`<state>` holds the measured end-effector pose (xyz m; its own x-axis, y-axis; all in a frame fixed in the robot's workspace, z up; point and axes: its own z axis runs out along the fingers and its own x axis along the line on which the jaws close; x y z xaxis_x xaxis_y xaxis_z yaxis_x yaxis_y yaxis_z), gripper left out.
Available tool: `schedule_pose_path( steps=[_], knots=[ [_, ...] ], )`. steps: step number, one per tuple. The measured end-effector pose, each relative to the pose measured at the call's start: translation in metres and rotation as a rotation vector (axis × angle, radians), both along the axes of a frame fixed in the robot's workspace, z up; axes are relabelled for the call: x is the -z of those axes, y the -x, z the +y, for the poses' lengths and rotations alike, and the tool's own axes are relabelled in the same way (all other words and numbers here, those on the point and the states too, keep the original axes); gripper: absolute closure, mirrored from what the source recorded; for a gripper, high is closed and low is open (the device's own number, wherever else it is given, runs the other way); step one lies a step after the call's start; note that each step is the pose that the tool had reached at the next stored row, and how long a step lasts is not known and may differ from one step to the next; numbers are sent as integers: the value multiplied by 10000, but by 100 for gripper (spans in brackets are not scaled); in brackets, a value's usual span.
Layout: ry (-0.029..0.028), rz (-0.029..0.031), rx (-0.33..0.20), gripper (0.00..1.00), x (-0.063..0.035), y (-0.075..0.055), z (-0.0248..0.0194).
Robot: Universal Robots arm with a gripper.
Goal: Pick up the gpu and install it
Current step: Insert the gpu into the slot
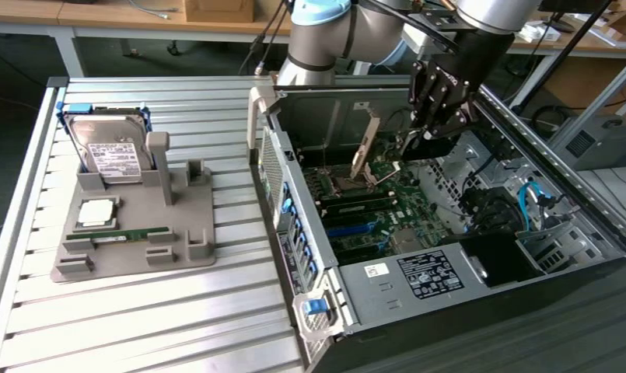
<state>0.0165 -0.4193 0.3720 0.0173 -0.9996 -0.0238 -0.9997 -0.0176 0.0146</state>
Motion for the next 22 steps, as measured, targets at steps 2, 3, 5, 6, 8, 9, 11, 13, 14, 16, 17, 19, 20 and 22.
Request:
schedule_pose_path(
  steps=[2, 3, 5, 6, 8, 9, 11, 13, 14, 16, 17, 19, 20, 22],
  knots=[
    [1, 0, 0, 73, 1, 13, -2],
    [0, 0, 0, 73, 2, 19, -2],
    [1, 0, 0, 73, 3, 30, -4],
    [0, 0, 1, 73, 4, 36, -5],
    [-2, -1, 0, 73, 5, 45, -7],
    [-2, -1, 0, 73, 5, 50, -8],
    [-1, 0, 0, 73, 5, 60, -11],
    [0, 0, 0, 73, 5, 67, -13],
    [0, 0, 0, 73, 6, 71, -15],
    [0, 0, 1, 73, 7, 77, -17],
    [-1, 0, 0, 73, 7, 81, -18],
    [0, -1, 1, 73, 8, 93, -20],
    [0, 0, 0, 73, 9, 97, -21],
    [0, 0, 0, 73, 10, 107, -22]
  ],
)
